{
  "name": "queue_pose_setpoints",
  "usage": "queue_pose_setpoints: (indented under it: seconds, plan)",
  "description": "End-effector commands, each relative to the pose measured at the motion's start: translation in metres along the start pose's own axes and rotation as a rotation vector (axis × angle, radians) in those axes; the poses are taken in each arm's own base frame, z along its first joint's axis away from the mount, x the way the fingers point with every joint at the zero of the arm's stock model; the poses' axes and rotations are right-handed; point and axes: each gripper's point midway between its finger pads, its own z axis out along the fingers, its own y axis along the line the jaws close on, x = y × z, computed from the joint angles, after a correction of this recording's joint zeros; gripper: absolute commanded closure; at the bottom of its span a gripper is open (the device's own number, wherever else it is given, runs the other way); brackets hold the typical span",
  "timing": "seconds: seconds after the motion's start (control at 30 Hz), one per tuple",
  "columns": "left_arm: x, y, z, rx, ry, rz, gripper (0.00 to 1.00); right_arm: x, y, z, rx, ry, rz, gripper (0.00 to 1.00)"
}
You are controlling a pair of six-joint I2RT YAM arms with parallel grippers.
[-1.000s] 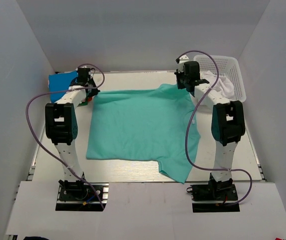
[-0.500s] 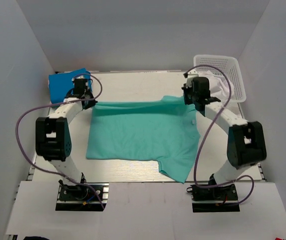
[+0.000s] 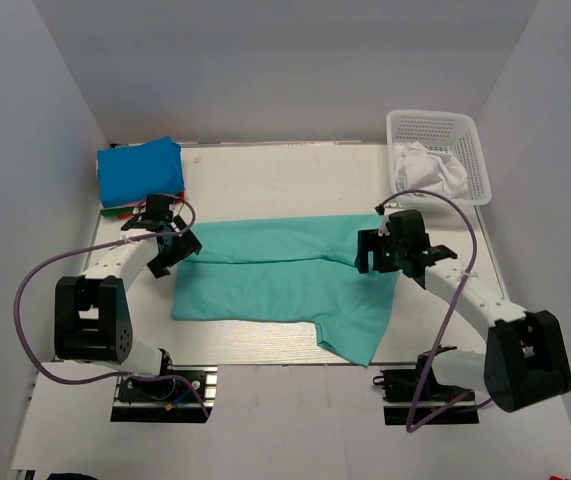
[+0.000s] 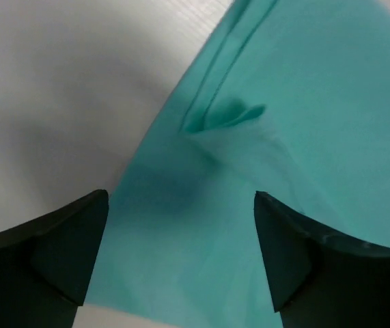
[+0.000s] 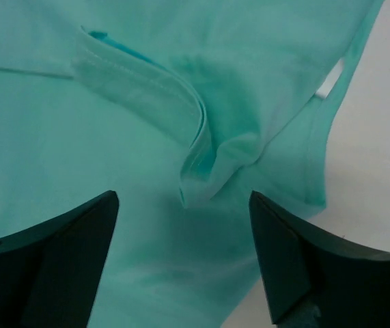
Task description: Fold and stack the t-shirts
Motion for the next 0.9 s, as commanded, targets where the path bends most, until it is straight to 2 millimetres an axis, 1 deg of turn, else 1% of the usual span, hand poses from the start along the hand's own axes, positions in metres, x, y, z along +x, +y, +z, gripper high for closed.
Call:
queue_pose_setpoints:
  seconds: [0.0, 0.03, 0.07, 0.1, 0.13, 0.17, 0.2, 0.23, 0.27, 0.3, 0.33, 0.37, 0.4, 0.43, 0.47, 0.5, 0.53, 0.57, 0.6, 0.63, 0.67, 0.7, 0.73, 0.77, 0.8, 0.87]
  plan:
    - [0.022, 0.03, -0.042, -0.117, 0.059, -0.099, 0.0, 0.024, 0.023, -0.032, -0.09, 0.082, 0.092, 0.16]
    - [0.014, 0.032, -0.052, -0.133, 0.032, -0.099, 0.0, 0.027, 0.023, -0.038, -0.087, 0.103, 0.084, 0.1]
    - [0.005, 0.032, -0.061, -0.132, -0.002, -0.094, 0.0, 0.015, 0.025, -0.044, -0.092, 0.068, 0.078, 0.1]
    - [-0.008, 0.027, -0.068, -0.119, -0.043, -0.09, 0.0, 0.006, 0.028, -0.045, -0.109, 0.045, 0.069, 0.1]
    - [-0.028, 0.015, -0.078, -0.078, -0.094, -0.087, 0.0, -0.013, 0.029, -0.045, -0.115, -0.004, 0.056, 0.1]
    - [-0.038, 0.008, -0.08, -0.061, -0.117, -0.083, 0.0, -0.033, 0.034, -0.045, -0.129, -0.062, 0.042, 0.1]
    - [-0.045, -0.004, -0.08, -0.013, -0.123, -0.068, 0.0, -0.047, 0.034, -0.04, -0.127, -0.084, 0.048, 0.1]
    - [-0.054, -0.029, -0.073, 0.09, -0.122, -0.053, 0.0, -0.051, 0.03, -0.03, -0.1, -0.082, 0.056, 0.1]
    - [-0.055, -0.041, -0.067, 0.138, -0.109, -0.051, 0.0, -0.073, 0.033, -0.028, -0.105, -0.135, 0.087, 0.1]
    - [-0.054, -0.059, -0.064, 0.219, -0.074, -0.045, 0.0, -0.074, 0.029, -0.009, -0.078, -0.095, 0.096, 0.1]
    - [-0.059, -0.068, -0.059, 0.248, -0.074, -0.043, 0.0, -0.077, 0.027, -0.004, -0.069, -0.085, 0.1, 0.1]
    - [-0.059, -0.074, -0.042, 0.248, -0.051, -0.041, 0.0, -0.077, 0.027, 0.0, -0.064, -0.063, 0.101, 0.1]
    - [-0.063, -0.08, -0.039, 0.261, -0.046, -0.04, 0.0, -0.087, 0.028, 0.009, -0.061, -0.057, 0.101, 0.1]
    - [-0.061, -0.082, -0.032, 0.258, -0.027, -0.039, 0.0, -0.077, 0.029, 0.022, -0.071, -0.003, 0.105, 0.1]
    - [-0.059, -0.082, -0.019, 0.243, -0.009, -0.012, 0.0, -0.087, 0.035, 0.021, -0.09, 0.005, 0.113, 0.1]
    - [-0.062, -0.086, -0.017, 0.252, -0.004, -0.011, 0.0, -0.075, 0.043, 0.03, -0.138, 0.065, 0.105, 0.1]
    - [-0.06, -0.09, -0.013, 0.25, 0.008, -0.003, 0.0, -0.064, 0.053, 0.035, -0.202, 0.117, 0.077, 0.1]
    - [-0.06, -0.093, -0.01, 0.263, 0.014, 0.007, 0.0, -0.058, 0.058, 0.036, -0.227, 0.137, 0.071, 0.1]
    - [-0.059, -0.098, -0.008, 0.281, 0.031, 0.009, 0.0, -0.047, 0.068, 0.035, -0.294, 0.168, 0.047, 0.1]
    - [-0.054, -0.096, 0.003, 0.263, 0.057, 0.009, 0.0, -0.036, 0.072, 0.033, -0.333, 0.196, 0.031, 0.1]
    - [-0.048, -0.094, 0.006, 0.256, 0.083, 0.009, 0.0, -0.027, 0.079, 0.03, -0.36, 0.218, 0.017, 0.1]
    - [-0.046, -0.093, 0.009, 0.245, 0.098, 0.009, 0.0, -0.009, 0.076, 0.023, -0.365, 0.263, -0.005, 0.1]
    - [-0.042, -0.091, 0.015, 0.23, 0.119, 0.009, 0.0, -0.001, 0.08, 0.019, -0.372, 0.286, -0.011, 0.1]
    - [-0.04, -0.089, 0.014, 0.223, 0.129, 0.009, 0.0, 0.006, 0.087, 0.013, -0.409, 0.304, -0.017, 0.1]
    - [-0.035, -0.086, 0.017, 0.211, 0.145, 0.018, 0.0, 0.03, 0.084, -0.003, -0.415, 0.366, -0.024, 0.1]
    - [-0.03, -0.083, 0.018, 0.199, 0.162, 0.018, 0.0, 0.046, 0.089, -0.018, -0.438, 0.416, -0.017, 0.1]
